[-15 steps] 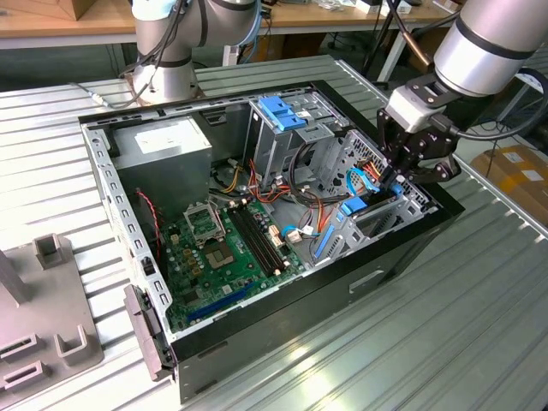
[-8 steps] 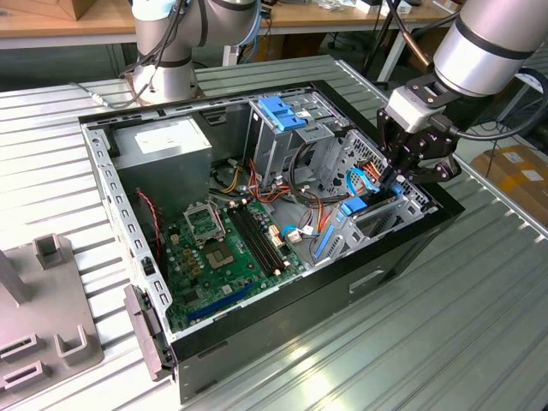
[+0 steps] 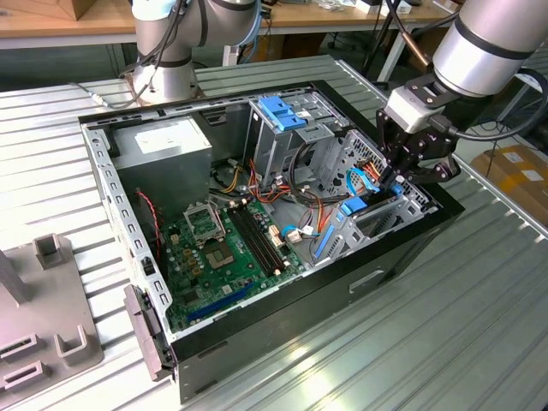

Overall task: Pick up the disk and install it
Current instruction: 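Insert the second disk wire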

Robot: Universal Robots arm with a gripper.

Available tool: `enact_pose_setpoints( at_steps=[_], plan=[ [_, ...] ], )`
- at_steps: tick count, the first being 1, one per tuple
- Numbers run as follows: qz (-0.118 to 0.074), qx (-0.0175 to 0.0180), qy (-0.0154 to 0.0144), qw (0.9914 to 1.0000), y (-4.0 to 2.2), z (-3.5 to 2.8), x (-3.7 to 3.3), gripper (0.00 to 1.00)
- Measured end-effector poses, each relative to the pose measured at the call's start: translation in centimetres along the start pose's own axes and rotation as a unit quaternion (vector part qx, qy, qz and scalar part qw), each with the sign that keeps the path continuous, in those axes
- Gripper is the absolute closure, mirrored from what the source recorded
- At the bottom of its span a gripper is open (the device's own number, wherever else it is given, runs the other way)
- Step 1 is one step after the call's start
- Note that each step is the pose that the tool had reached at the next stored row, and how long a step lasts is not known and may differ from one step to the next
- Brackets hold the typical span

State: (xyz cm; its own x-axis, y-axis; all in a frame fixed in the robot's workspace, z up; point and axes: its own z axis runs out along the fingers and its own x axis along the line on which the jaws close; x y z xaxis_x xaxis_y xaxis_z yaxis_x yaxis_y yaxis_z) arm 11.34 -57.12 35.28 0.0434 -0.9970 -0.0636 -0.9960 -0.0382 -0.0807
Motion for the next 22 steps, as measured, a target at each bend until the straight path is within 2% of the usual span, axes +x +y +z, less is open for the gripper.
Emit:
enact_pose_setpoints(
  at_steps=[4, 14, 22],
  plan=[
    [0.017, 0.0011, 0.0012, 0.99985, 0.0, 0.05, 0.01, 0.84],
    [0.018, 0.0012, -0.0015, 0.99983, 0.27, 0.18, 0.0, 0.84],
    [0.018, 0.0013, -0.0019, 0.99983, 0.32, 0.61, 0.03, 0.84]
  ],
)
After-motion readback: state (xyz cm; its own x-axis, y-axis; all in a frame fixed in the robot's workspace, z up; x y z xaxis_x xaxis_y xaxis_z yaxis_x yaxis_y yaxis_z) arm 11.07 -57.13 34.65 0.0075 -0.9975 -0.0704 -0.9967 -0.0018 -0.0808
